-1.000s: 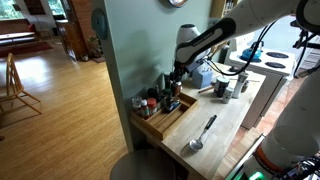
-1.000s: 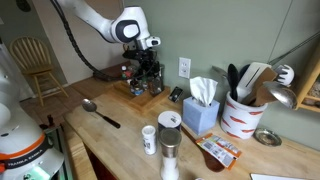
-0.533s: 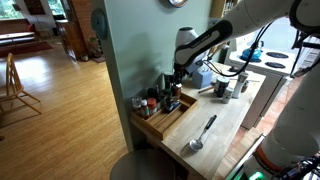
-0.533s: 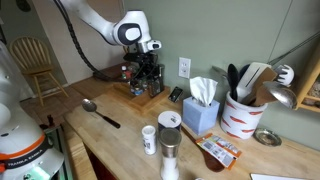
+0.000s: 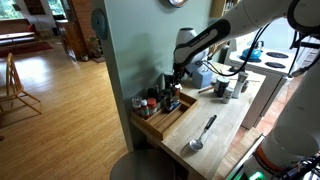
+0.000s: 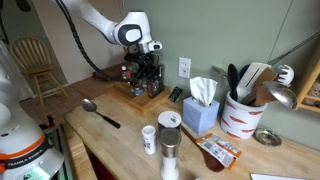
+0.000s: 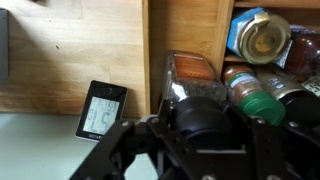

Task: Put one glass jar in the box

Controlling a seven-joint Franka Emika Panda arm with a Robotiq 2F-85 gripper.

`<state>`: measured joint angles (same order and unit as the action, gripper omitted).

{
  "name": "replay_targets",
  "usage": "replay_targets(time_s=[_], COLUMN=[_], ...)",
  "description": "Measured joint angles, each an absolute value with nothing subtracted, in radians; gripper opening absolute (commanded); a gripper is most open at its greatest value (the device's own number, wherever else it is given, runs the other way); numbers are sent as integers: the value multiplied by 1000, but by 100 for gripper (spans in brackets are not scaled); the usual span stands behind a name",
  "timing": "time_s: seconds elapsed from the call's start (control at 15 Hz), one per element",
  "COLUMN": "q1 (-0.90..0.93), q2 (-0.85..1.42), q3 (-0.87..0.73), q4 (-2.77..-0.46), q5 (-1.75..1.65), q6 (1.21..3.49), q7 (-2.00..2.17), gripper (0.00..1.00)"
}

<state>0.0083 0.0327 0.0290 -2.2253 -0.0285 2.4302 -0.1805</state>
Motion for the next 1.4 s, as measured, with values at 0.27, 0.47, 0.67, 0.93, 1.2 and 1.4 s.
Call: replay_targets(time_s=[0.27,0.47,0.67,0.93,1.2,1.4], q1=[6,5,4,4,4,1], q2=[34,37,37,37,36,29], q3=[27,23,20,19,19,15], q4=[-2225,-2225,-2225,-2223,-2216,-2204], q5=[4,4,4,12,39,39], q6=[2434,2445,2446,2464,2467,2375], q7=[-214,-215,-215,-215,-216,-192], gripper=[30,30,80,100,100,100])
